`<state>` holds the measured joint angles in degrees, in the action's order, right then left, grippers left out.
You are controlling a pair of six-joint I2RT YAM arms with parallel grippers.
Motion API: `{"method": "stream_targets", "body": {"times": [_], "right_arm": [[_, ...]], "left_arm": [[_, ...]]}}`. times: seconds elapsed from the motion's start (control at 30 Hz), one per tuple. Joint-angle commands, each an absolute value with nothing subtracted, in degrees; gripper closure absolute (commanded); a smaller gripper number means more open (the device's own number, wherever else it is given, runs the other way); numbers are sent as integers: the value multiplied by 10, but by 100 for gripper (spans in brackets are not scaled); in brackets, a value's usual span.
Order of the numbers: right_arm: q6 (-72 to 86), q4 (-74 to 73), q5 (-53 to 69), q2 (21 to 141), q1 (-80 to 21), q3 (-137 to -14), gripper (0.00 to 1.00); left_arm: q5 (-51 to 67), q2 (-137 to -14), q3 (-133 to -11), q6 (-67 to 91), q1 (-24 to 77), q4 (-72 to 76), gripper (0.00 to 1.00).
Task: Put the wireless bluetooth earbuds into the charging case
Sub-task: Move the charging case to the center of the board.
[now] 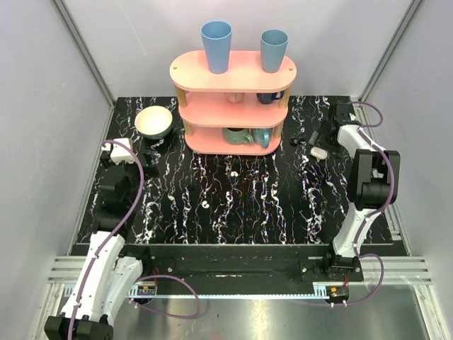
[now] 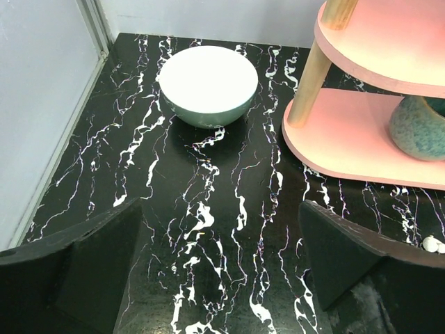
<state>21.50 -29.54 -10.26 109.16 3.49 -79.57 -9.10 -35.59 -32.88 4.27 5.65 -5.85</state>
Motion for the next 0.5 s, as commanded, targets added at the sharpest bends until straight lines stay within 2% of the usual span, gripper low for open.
{"method": "stream_targets", "body": {"times": [0.0, 0.37, 0.47], "right_arm": [[236, -283, -58, 1128, 31, -852, 0], [250, -287, -82, 1158, 31, -830, 2], [247, -287, -82, 1161, 31, -822, 9]], "left_arm": [[-105, -348, -352, 29, 59, -42, 1], [-117, -351, -347, 28, 59, -36, 1], [-116, -352, -346, 29, 59, -33, 1]]}}
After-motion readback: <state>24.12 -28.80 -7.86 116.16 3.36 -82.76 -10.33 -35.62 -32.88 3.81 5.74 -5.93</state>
